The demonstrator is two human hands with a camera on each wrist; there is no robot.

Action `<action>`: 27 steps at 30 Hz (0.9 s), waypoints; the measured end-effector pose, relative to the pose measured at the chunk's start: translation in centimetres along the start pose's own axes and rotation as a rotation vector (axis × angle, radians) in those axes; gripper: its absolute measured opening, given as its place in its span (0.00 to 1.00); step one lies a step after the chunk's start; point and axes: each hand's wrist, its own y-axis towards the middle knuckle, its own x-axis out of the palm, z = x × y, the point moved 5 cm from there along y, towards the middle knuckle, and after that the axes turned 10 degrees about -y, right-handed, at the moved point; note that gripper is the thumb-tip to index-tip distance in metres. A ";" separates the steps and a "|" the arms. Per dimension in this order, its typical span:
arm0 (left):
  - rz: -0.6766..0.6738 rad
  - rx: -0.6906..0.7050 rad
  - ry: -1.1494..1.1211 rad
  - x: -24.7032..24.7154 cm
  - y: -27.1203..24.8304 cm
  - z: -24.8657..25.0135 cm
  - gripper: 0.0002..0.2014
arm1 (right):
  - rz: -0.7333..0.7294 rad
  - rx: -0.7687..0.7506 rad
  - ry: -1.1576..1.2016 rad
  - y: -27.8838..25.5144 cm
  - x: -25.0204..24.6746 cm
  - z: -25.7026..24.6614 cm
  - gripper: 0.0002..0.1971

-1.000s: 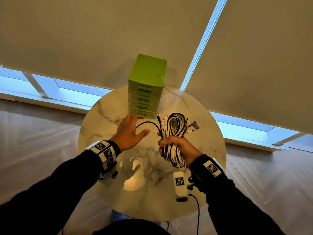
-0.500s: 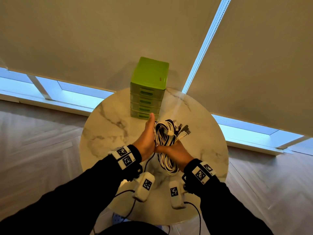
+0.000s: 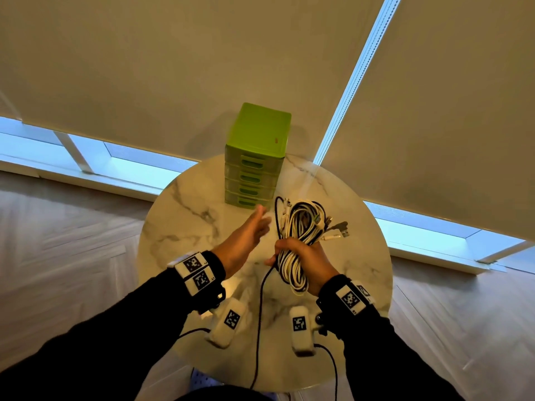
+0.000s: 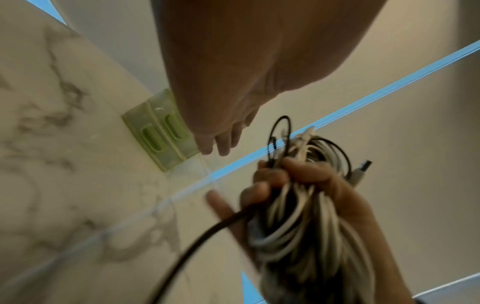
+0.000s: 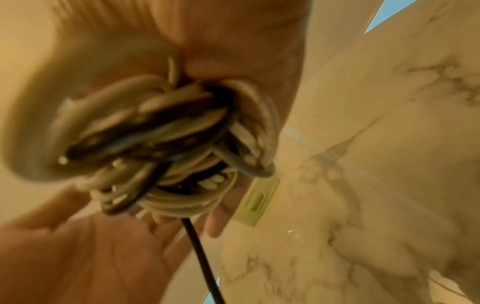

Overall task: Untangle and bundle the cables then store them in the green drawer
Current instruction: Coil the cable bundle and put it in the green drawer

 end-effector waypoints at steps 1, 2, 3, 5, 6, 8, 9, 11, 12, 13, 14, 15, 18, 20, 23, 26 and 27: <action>-0.030 -0.039 0.133 -0.5 -0.6 -1.1 0.28 | 0.014 -0.006 0.045 0.2 -0.1 -0.2 0.03; -0.072 -0.090 0.259 -0.9 -1.2 -2.3 0.27 | 0.028 -0.007 0.084 0.5 -0.2 -0.3 0.05; -0.115 -0.144 0.340 -1.2 -2.1 -3.3 0.27 | 0.037 -0.002 0.122 0.6 -0.3 -0.4 0.06; -0.173 -0.227 0.355 -1.3 -3.3 -4.8 0.28 | 0.015 -0.003 0.221 0.8 -0.1 -0.8 0.06; -0.183 -0.249 0.314 -1.2 -3.6 -5.1 0.29 | -0.010 -0.005 0.276 0.8 0.2 -1.1 0.05; -0.160 -0.272 0.217 -1.1 -3.8 -5.3 0.28 | -0.060 0.008 0.356 0.9 0.6 -1.5 0.04; -0.141 -0.271 0.193 -1.2 -3.7 -5.3 0.27 | -0.084 0.025 0.372 0.9 0.8 -1.6 0.04; -0.120 -0.226 0.242 -1.6 -3.5 -5.0 0.27 | -0.145 0.064 0.346 0.8 1.1 -1.8 0.07; -0.122 -0.189 0.320 -1.7 -3.4 -4.8 0.28 | -0.174 0.079 0.317 0.8 1.2 -1.9 0.08; -0.125 -0.148 0.425 -2.0 -3.4 -4.5 0.28 | -0.207 0.092 0.281 0.7 1.2 -2.0 0.08; -0.137 -0.107 0.538 -2.2 -3.4 -4.2 0.29 | -0.240 0.104 0.236 0.5 1.3 -2.2 0.08; -0.152 -0.074 0.647 -2.5 -3.5 -3.9 0.28 | -0.273 0.119 0.186 0.3 1.3 -2.3 0.08; -0.188 -0.050 0.845 -4.1 -3.5 -3.0 0.26 | -0.353 0.133 0.028 -0.6 0.8 -3.2 0.05; -0.217 -0.058 0.873 -5.1 -3.4 -2.5 0.26 | -0.346 0.127 -0.124 -0.9 0.1 -3.5 0.03; -0.202 -0.045 0.913 -6.0 -3.3 -1.6 0.27 | -0.330 0.143 -0.263 -1.2 -0.6 -3.5 0.03; -0.086 -0.017 0.956 -7.5 -2.7 -0.4 0.28 | -0.311 0.168 -0.359 -1.1 -1.3 -3.0 0.05; -0.044 0.014 0.952 -7.8 -2.5 0.1 0.28 | -0.302 0.166 -0.367 -1.1 -1.4 -2.9 0.05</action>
